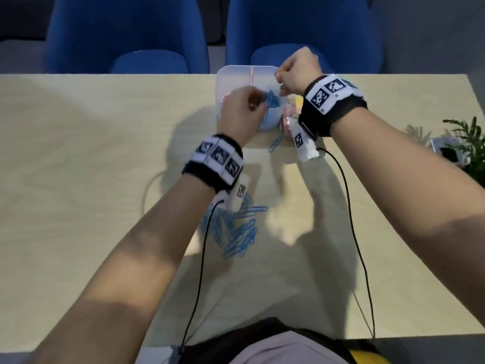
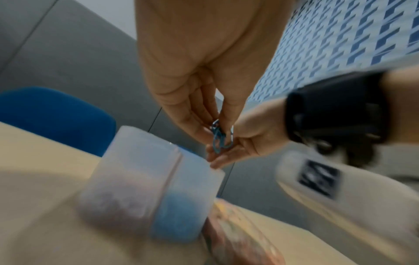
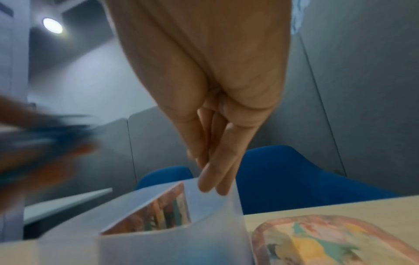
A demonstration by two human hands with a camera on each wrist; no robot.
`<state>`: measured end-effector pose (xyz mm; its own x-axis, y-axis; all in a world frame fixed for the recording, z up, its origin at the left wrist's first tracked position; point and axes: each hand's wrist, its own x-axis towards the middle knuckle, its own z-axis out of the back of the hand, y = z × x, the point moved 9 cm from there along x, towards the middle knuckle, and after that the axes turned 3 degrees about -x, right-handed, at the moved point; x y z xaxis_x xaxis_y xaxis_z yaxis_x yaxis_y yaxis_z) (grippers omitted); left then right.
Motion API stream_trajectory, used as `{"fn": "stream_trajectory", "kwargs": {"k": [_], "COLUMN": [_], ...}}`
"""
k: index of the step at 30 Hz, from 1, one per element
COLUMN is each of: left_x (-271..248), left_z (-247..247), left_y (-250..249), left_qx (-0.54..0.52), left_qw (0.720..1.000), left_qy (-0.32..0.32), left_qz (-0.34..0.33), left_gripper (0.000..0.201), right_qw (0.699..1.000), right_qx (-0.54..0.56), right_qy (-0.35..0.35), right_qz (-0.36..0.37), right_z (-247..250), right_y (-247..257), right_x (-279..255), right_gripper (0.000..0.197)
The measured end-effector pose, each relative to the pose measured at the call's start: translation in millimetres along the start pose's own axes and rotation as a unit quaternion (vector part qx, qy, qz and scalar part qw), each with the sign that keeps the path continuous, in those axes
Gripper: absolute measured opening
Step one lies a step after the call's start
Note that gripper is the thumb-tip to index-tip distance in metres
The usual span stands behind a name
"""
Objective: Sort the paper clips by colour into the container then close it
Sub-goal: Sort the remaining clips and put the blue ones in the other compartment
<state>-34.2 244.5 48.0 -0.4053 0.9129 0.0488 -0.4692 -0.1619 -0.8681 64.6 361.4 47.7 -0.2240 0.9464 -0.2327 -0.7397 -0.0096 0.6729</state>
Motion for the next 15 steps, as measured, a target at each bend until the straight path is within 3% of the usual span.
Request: {"fn": "stream_trajectory", "kwargs": {"k": [2,4,7,9,12,15], "left_x": [28.9,52.4,76.8,83.2,83.3,70.1], "left_z": [-0.2,-4.5,-20.8,-31.0,-42.2,-26.7], "left_y": [-9.3,-13.5,-7.0,-1.4,-0.4,-9.3], "left_qx": [0.027,0.075,0.146,0.2,0.243,0.196], "left_qw": [0.999,0.996,0.988,0.976,0.962,0.975], "left_qy": [-0.03,-0.044,0.013,0.065,0.12,0.107], "left_qz": [0.004,0.018,0.048,0.059,0.037,-0.012], "left_gripper": [0.017,0.025,0.02,0.009,0.021,0.025], "right_qw": [0.998,0.995,0.993,0.994,0.996,0.999], "right_qx": [0.036,0.065,0.086,0.099,0.079,0.013], "right_qy": [-0.045,-0.07,-0.076,-0.048,0.019,0.033], "right_qz": [0.01,0.002,-0.012,-0.021,-0.026,-0.003], "right_z": [13.3,16.6,7.7,-2.2,-30.1,-46.0], "right_y": [-13.0,-37.6,-70.5,-81.9,-98.0,-100.7], "right_x": [-9.5,-21.8,-47.7,-68.8,-86.5,-89.1], "right_gripper": [0.03,0.029,0.029,0.027,0.024,0.023]}}
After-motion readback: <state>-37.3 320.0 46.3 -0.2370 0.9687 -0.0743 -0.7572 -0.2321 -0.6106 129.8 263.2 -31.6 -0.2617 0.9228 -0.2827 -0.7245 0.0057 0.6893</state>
